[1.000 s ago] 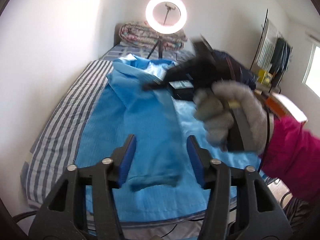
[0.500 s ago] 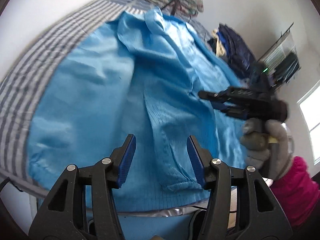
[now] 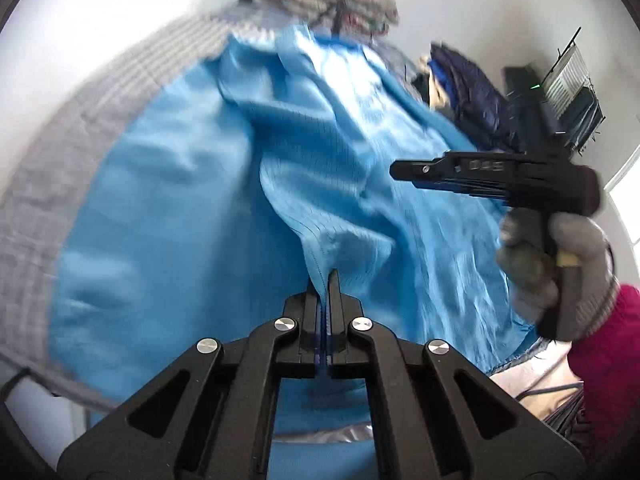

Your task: Fold large clothes

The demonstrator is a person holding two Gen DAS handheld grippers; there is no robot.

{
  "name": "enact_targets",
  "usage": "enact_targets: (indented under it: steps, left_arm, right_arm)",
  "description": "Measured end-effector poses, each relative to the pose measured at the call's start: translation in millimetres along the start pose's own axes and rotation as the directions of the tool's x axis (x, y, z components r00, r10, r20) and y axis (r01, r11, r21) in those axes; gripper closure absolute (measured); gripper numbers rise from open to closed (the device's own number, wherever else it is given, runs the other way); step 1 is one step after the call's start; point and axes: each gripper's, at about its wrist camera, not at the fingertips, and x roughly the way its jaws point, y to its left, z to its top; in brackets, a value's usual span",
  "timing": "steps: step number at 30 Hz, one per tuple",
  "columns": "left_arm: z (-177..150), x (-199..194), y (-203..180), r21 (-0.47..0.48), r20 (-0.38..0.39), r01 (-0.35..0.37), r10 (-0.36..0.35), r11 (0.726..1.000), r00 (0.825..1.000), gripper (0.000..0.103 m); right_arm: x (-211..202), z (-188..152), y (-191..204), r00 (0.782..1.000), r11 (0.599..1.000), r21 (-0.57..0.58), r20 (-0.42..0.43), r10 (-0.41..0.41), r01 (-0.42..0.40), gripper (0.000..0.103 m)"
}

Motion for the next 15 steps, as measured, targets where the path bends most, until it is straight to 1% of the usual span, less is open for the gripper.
enact_targets:
  steps: [3, 7, 11, 15]
  left_arm:
    - [-1, -30, 16, -0.006, 0.046, -0.052, 0.052, 0.999, 0.998, 0.103]
    - [-6, -51, 45, -0.053, 0.059, -0.101, 0.105, 0.993, 0.993, 0.103]
    - [-11, -55, 70, -0.113, 0.049, -0.096, 0.102, 0.989, 0.994, 0.103]
    - [-14, -53, 75, -0.138, 0.035, -0.059, 0.065, 0.989, 0.997, 0.103]
  right_arm:
    - [5, 21, 8, 1.0, 1.0, -0.015, 0.014, -0.004, 0.004, 0.056]
    - [16, 50, 22, 1.0, 0.999, -0.04, 0.024, -0.012, 0.013, 0.056]
    - [28, 85, 33, 0.997, 0.997, -0.051, 0.05, -0.056, 0.059, 0.056]
    - [44, 123, 41, 0.992, 0.992, -0.062, 0.059, -0.109, 0.112, 0.056]
